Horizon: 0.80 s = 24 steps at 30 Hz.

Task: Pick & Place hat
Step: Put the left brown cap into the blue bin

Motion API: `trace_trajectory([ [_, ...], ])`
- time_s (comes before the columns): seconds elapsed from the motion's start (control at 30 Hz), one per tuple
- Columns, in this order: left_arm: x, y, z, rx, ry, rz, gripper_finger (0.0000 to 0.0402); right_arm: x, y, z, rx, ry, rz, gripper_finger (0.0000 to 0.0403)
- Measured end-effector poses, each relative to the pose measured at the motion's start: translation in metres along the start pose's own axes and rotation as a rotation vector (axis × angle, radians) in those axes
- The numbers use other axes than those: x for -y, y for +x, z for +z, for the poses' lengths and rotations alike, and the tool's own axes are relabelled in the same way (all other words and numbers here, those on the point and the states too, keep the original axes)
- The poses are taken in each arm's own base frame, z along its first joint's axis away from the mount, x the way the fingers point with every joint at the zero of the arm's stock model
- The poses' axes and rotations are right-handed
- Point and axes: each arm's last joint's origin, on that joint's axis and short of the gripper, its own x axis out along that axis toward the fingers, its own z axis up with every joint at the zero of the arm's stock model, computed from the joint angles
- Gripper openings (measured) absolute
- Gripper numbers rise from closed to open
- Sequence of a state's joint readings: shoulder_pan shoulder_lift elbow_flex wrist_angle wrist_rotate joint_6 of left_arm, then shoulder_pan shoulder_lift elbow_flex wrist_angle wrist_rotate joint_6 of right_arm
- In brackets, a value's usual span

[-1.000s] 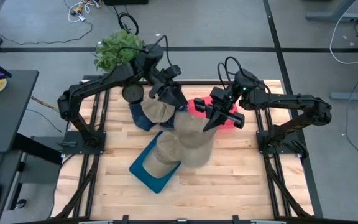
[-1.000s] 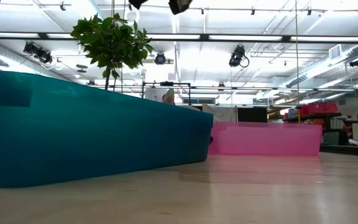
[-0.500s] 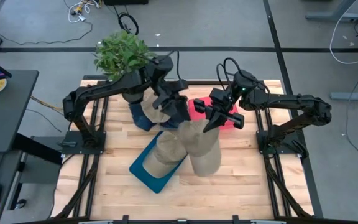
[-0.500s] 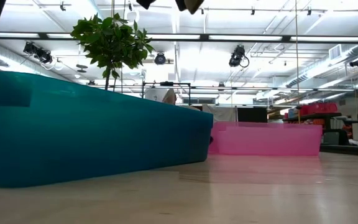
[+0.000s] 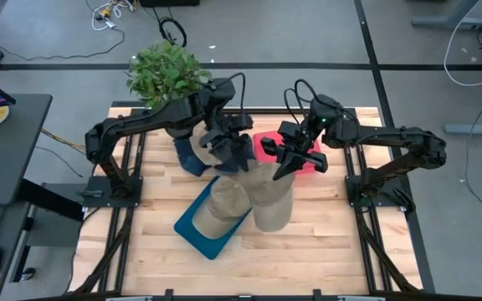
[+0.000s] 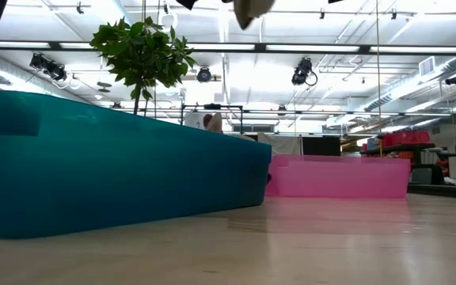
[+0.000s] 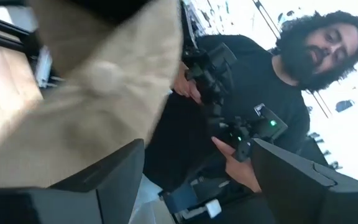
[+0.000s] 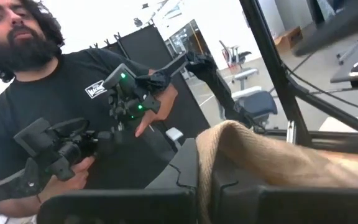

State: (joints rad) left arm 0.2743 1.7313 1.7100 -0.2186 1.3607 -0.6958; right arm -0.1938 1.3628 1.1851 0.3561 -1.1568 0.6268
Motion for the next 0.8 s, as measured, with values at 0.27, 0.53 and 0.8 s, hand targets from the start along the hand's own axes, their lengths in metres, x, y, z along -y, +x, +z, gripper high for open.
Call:
trace_trajectory([
  [0.27,0.000,-0.001,0.000,-0.002,0.012,-0.005,0.0251,-0.003,0.004,-0.001,-0.016,0.057,0.026,0.0000],
  [0.53,-0.005,-0.021,0.005,0.076,0.078,0.075,0.0238,-0.035,0.014,0.002,-0.024,0.033,0.104,0.0000],
  [0.8,-0.021,-0.027,0.010,0.131,0.112,0.139,0.0238,-0.045,0.014,0.018,-0.002,-0.004,0.106,0.0000],
])
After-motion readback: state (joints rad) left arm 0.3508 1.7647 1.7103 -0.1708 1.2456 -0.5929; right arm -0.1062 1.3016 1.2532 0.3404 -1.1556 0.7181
